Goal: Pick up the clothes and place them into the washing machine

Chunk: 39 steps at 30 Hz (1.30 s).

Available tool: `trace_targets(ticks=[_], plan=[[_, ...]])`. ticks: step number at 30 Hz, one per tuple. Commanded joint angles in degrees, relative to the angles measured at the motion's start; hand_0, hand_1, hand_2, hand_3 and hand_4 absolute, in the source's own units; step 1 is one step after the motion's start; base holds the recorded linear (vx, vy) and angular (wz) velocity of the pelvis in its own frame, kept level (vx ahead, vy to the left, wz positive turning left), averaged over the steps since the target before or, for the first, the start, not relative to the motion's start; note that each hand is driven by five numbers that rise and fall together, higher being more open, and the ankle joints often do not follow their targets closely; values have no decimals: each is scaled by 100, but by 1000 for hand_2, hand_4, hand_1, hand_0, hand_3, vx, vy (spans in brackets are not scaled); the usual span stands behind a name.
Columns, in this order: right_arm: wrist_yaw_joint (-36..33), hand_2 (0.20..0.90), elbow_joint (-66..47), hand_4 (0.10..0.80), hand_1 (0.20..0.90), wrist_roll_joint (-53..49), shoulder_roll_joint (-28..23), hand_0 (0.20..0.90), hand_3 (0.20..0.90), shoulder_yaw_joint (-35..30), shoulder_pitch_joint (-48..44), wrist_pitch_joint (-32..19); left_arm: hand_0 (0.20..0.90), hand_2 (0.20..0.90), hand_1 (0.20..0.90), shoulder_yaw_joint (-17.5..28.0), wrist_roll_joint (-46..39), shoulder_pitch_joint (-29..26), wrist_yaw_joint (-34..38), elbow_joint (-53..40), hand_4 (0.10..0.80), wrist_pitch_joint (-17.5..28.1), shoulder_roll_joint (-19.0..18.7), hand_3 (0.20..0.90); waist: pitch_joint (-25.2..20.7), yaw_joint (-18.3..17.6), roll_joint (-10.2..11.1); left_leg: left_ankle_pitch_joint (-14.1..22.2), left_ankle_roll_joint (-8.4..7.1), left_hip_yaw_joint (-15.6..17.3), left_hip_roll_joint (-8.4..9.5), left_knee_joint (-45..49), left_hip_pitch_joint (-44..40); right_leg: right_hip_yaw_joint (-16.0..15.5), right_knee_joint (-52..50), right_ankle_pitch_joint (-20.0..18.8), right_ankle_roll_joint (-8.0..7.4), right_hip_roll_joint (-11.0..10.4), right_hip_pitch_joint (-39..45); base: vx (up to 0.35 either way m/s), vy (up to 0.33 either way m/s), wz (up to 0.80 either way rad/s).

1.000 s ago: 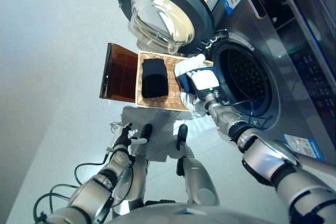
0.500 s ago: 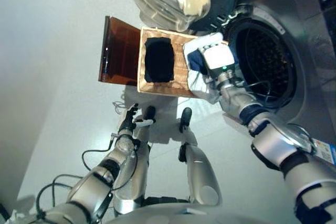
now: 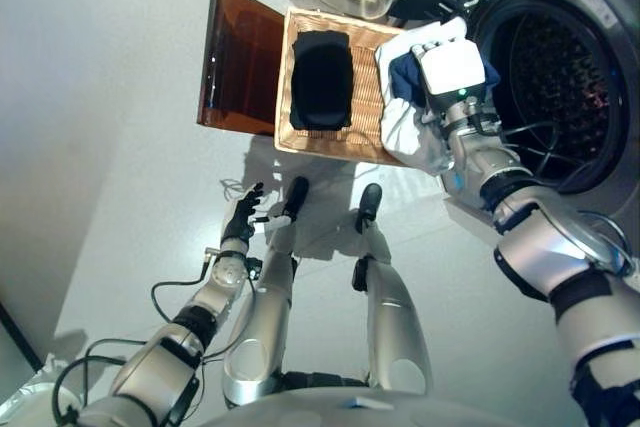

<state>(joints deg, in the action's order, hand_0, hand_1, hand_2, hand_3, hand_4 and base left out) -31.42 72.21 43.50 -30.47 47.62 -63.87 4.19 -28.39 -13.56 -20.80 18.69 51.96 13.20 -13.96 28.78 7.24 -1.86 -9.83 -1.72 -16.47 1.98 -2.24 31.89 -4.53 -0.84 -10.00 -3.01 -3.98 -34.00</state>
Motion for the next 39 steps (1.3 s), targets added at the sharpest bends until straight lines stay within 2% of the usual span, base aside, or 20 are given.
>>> trace_targets(ticks=[1, 14, 22, 31, 39], plan=[[-127, 200, 228, 300, 200, -14, -657, 200, 200, 187, -598, 365, 900, 900, 900, -80, -117, 128, 69, -176, 800, 261, -3, 900, 54, 60, -208, -78, -105, 147, 141, -276, -158, 267, -799, 533, -321, -193, -155, -12, 24, -7], [-286, 200, -25, 300, 200, -51, -545, 200, 200, 52, -667, 351, 900, 900, 900, -30, -114, -37, 143, 259, 800, 227, 132, 900, 59, 28, -182, -31, -101, 277, 122, -276, -260, 181, -794, 484, -397, -240, -102, 4, 15, -6], [-427, 200, -314, 300, 200, -494, -480, 200, 200, -266, -510, 148, 900, 900, 900, 29, -60, -55, 191, 526, 800, 190, 209, 900, -22, -23, -146, 39, -103, 384, 79, -276, -493, 147, -797, 515, -413, -282, 99, 18, 8, -5], [-629, 200, -854, 300, 200, -1729, -498, 200, 200, -1169, 84, -358, 900, 900, 900, 160, 46, 8, 278, 790, 800, 149, 291, 900, -152, -128, -69, 137, -96, 536, 12, -276, -746, 149, -702, 528, -420, -280, 370, 18, 0, -9], [-616, 200, -1294, 300, 200, -3299, -143, 200, 200, -2263, 1024, -983, 900, 900, 900, 306, 223, 167, 329, 946, 800, 104, 347, 900, -285, -244, -37, 252, -76, 663, -48, -276, -1008, 182, -646, 569, -412, -262, 599, 25, -4, -10]])
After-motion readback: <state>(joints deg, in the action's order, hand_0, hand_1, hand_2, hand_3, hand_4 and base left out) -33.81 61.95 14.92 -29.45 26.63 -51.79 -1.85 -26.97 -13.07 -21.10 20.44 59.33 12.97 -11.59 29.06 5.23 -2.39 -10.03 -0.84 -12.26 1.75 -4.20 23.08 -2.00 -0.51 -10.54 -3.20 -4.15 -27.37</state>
